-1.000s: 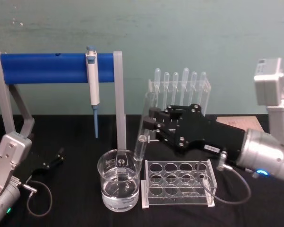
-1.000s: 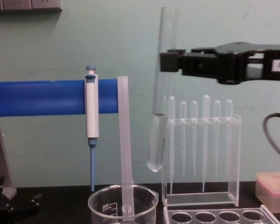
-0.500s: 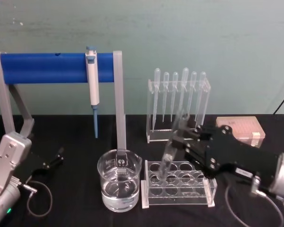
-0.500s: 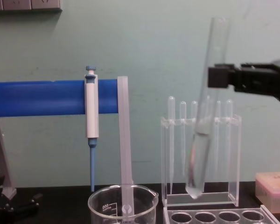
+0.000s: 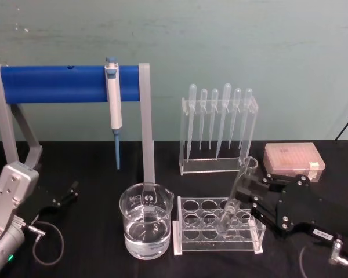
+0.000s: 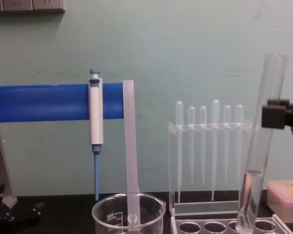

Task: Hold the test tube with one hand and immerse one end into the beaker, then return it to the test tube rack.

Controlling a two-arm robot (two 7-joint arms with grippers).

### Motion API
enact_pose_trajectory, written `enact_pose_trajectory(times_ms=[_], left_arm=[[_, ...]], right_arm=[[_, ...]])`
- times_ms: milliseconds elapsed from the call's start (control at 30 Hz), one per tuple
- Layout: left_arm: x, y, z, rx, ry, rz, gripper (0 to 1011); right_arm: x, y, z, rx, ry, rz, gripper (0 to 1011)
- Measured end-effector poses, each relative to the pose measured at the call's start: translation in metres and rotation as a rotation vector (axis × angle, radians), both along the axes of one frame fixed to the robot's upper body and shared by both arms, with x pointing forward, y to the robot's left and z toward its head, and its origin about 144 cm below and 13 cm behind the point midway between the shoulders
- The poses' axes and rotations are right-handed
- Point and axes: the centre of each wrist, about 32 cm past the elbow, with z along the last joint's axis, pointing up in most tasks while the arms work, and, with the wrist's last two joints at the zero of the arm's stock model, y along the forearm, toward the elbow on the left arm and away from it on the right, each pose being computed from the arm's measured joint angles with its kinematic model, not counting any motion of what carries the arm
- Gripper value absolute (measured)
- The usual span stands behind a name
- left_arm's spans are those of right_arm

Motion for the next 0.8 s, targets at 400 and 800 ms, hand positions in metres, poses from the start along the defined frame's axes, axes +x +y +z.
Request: enact_pose_trajectory(times_ms=[400, 800], left_arm=[[0.000, 0.000, 0.000, 0.000, 0.000, 0.000, 1000], [0.000, 0.000, 0.000, 0.000, 0.000, 0.000, 1000]], right_arm=[[0.010, -0.010, -0.016, -0.036, -0.023, -0.027, 241], [0.023, -0.009, -0.028, -0.030, -0.037, -0.020, 241]])
